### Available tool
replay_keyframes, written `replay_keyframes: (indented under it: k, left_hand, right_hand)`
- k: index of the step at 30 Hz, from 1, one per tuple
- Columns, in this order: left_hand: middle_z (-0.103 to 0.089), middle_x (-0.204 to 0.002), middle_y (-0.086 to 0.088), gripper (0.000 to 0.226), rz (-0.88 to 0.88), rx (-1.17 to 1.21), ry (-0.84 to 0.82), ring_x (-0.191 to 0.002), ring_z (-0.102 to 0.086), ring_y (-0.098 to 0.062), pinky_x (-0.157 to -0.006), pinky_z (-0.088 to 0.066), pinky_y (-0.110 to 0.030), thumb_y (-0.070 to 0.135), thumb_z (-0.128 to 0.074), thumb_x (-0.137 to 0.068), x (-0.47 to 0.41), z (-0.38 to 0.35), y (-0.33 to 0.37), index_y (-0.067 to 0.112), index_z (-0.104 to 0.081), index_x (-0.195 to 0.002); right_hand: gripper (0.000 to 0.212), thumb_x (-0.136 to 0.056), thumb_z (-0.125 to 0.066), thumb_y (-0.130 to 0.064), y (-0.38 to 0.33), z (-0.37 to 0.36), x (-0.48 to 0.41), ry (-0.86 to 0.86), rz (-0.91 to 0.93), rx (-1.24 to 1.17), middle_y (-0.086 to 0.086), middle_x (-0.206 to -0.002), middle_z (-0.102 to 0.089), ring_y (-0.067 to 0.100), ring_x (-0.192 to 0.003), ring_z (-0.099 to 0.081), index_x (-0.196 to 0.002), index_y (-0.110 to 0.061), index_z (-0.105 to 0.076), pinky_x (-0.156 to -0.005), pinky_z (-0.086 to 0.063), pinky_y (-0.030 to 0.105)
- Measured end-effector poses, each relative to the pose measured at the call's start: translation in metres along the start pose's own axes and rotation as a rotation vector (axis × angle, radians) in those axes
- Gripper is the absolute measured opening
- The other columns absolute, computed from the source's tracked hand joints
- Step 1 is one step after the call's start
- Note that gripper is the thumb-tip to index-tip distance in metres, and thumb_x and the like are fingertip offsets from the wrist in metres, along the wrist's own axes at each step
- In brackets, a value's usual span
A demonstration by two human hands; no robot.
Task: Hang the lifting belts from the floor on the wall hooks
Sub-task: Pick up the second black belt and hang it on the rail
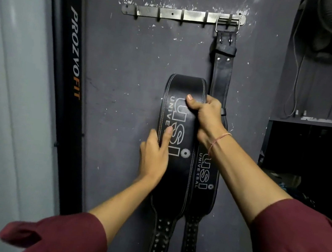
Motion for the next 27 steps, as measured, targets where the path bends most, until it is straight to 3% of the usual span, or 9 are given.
replay_keyframes:
  k: [3, 7, 9, 13, 16, 18, 20, 23, 27]
  left_hand:
    - [-0.064, -0.070, 0.003, 0.058, 0.003, 0.039, 0.000, -0.061, -0.057, -0.008, -0.064, -0.047, -0.035, 0.064, -0.043, -0.094, 0.011, 0.000, -0.013, 0.009, -0.057, -0.083]
    - [-0.064, -0.067, 0.005, 0.053, 0.027, 0.072, -0.048, -0.060, -0.053, 0.002, -0.060, -0.045, -0.024, 0.063, -0.042, -0.094, 0.033, -0.003, -0.028, 0.015, -0.061, -0.078]
    - [-0.062, -0.067, 0.009, 0.049, 0.040, 0.100, -0.044, -0.060, -0.053, 0.002, -0.060, -0.044, -0.022, 0.057, -0.041, -0.096, 0.034, -0.006, -0.029, 0.016, -0.060, -0.076]
    - [-0.073, -0.093, 0.003, 0.058, 0.038, 0.101, -0.176, -0.089, -0.068, -0.008, -0.085, -0.055, -0.036, 0.065, -0.041, -0.095, 0.019, -0.019, -0.024, 0.012, -0.064, -0.098]
    - [-0.072, -0.113, -0.002, 0.058, 0.098, 0.086, -0.224, -0.106, -0.067, -0.017, -0.097, -0.052, -0.039, 0.063, -0.043, -0.095, -0.021, -0.025, -0.005, 0.013, -0.062, -0.117]
    - [-0.073, -0.111, -0.004, 0.066, 0.149, 0.095, -0.315, -0.104, -0.069, -0.020, -0.095, -0.053, -0.038, 0.071, -0.046, -0.090, -0.050, -0.029, 0.013, 0.013, -0.062, -0.116]
    - [-0.076, -0.103, -0.012, 0.068, 0.208, 0.195, -0.367, -0.095, -0.073, -0.023, -0.090, -0.058, -0.044, 0.073, -0.047, -0.088, -0.068, -0.030, 0.025, 0.011, -0.067, -0.109]
    - [-0.074, -0.089, -0.017, 0.046, 0.305, 0.383, -0.329, -0.078, -0.072, -0.028, -0.074, -0.061, -0.040, 0.047, -0.055, -0.098, -0.083, -0.027, 0.036, 0.002, -0.068, -0.095]
    - [-0.069, -0.088, -0.018, 0.034, 0.491, 0.550, -0.325, -0.068, -0.071, -0.026, -0.063, -0.063, -0.042, 0.023, -0.074, -0.088, -0.098, -0.023, 0.040, -0.003, -0.060, -0.106]
  right_hand:
    - [0.026, -0.083, -0.068, 0.006, -0.003, -0.001, -0.002, 0.009, 0.011, -0.009, 0.022, -0.092, -0.071, 0.029, -0.075, -0.071, -0.108, 0.006, -0.061, -0.070, -0.062, 0.039]
    - [0.053, -0.078, -0.073, 0.005, 0.001, 0.007, -0.004, 0.036, -0.006, -0.032, 0.025, -0.108, -0.071, 0.031, -0.079, -0.074, -0.127, 0.009, -0.051, -0.066, -0.060, 0.038]
    - [0.047, -0.081, -0.070, 0.006, 0.002, 0.014, -0.004, 0.051, -0.002, -0.030, 0.022, -0.103, -0.072, 0.028, -0.076, -0.074, -0.124, 0.008, -0.053, -0.066, -0.060, 0.038]
    - [0.041, -0.083, -0.068, 0.007, 0.002, 0.023, -0.002, 0.037, 0.019, 0.008, 0.019, -0.101, -0.072, 0.028, -0.078, -0.074, -0.121, 0.002, -0.052, -0.070, -0.062, 0.040]
    - [0.069, -0.081, -0.072, 0.004, 0.016, 0.022, 0.010, 0.004, -0.011, 0.047, 0.021, -0.129, -0.063, 0.032, -0.094, -0.073, -0.142, -0.003, -0.039, -0.076, -0.063, 0.039]
    - [0.076, -0.080, -0.072, 0.007, 0.022, 0.024, 0.019, -0.010, -0.005, 0.068, 0.017, -0.135, -0.058, 0.026, -0.092, -0.073, -0.145, -0.004, -0.035, -0.071, -0.062, 0.032]
    - [0.057, -0.079, -0.069, 0.015, 0.021, 0.021, 0.026, -0.075, 0.041, 0.079, 0.015, -0.114, -0.069, 0.020, -0.084, -0.074, -0.130, 0.005, -0.046, -0.067, -0.060, 0.028]
    - [0.045, -0.077, -0.067, 0.019, 0.025, 0.020, 0.036, -0.171, 0.053, 0.089, 0.012, -0.095, -0.073, 0.023, -0.083, -0.073, -0.116, 0.004, -0.053, -0.071, -0.060, 0.032]
    - [0.083, -0.064, -0.084, 0.004, 0.054, 0.028, 0.048, -0.253, -0.039, 0.188, 0.013, -0.138, -0.059, 0.032, -0.128, -0.056, -0.137, -0.010, -0.048, -0.104, -0.049, 0.051]
Point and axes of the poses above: each hand's wrist, its own x-axis away from the middle knuckle, its own z-axis out of the back of the hand, y = z × x, the point moved 9 cm from there along -x, towards the middle knuckle
